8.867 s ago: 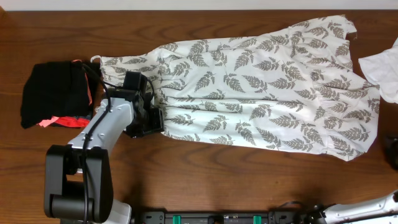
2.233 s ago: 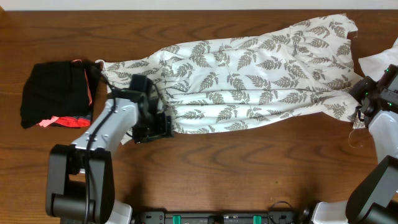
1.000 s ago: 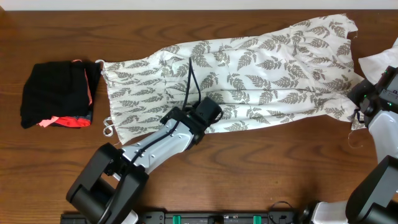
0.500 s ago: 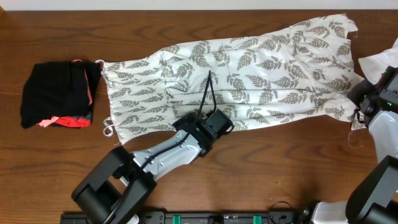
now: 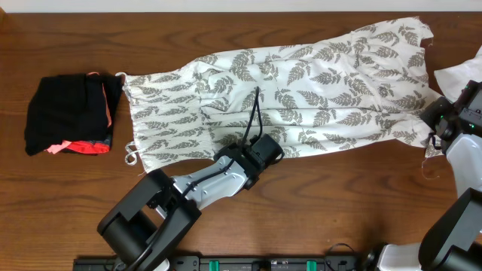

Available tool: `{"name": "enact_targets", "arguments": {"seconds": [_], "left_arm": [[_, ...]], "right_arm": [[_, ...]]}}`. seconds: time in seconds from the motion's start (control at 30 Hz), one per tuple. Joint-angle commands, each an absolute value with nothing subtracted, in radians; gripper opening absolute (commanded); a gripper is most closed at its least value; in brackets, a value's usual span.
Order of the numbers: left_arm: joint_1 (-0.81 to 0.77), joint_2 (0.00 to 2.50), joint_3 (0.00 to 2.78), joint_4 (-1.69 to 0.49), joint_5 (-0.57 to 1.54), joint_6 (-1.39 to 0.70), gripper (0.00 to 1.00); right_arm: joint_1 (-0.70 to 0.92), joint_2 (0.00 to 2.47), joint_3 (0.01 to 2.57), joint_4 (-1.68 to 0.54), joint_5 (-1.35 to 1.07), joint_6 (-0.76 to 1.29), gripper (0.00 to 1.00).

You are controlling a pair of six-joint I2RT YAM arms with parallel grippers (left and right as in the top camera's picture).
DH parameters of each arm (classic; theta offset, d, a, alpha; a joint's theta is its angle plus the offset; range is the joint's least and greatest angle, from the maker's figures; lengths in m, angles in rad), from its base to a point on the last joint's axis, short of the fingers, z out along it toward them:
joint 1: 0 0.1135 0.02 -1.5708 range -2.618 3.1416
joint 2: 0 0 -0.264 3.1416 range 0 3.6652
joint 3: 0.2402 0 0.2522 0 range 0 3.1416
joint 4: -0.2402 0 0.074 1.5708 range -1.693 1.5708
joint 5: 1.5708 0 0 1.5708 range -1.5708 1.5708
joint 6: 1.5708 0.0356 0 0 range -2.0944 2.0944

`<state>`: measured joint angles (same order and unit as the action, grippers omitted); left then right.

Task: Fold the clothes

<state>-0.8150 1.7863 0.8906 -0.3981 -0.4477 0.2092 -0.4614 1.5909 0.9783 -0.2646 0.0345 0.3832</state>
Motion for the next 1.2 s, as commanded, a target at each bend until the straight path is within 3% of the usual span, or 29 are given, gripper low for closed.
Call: {"name": "enact_targets", "arguments": {"seconds": [0.0,0.43,0.93,1.17], "left_arm": [[-0.812,1.782,0.879,-0.409,-0.450,0.159,0.06],[-0.709,1.606,0.879,-0.459,-0.464,0.084,0.06],[-0.721,1.531,0.879,-0.572,-0.455,0.039,0.06],[-0.721,1.531,0.879,-0.651,-0.454,-0.096,0.06]], "right_arm": [[-0.457,1.599,0.987,-0.266,0.045,0.396,0.01],[-0.458,1.599,0.987,-0.313,0.067,0.313,0.01],[-0.475,1.531,1.006,-0.385,0.064,0.298,0.01],[-0.481,1.483,1.035,-0.457,0.091,0.299,0.01]]}}
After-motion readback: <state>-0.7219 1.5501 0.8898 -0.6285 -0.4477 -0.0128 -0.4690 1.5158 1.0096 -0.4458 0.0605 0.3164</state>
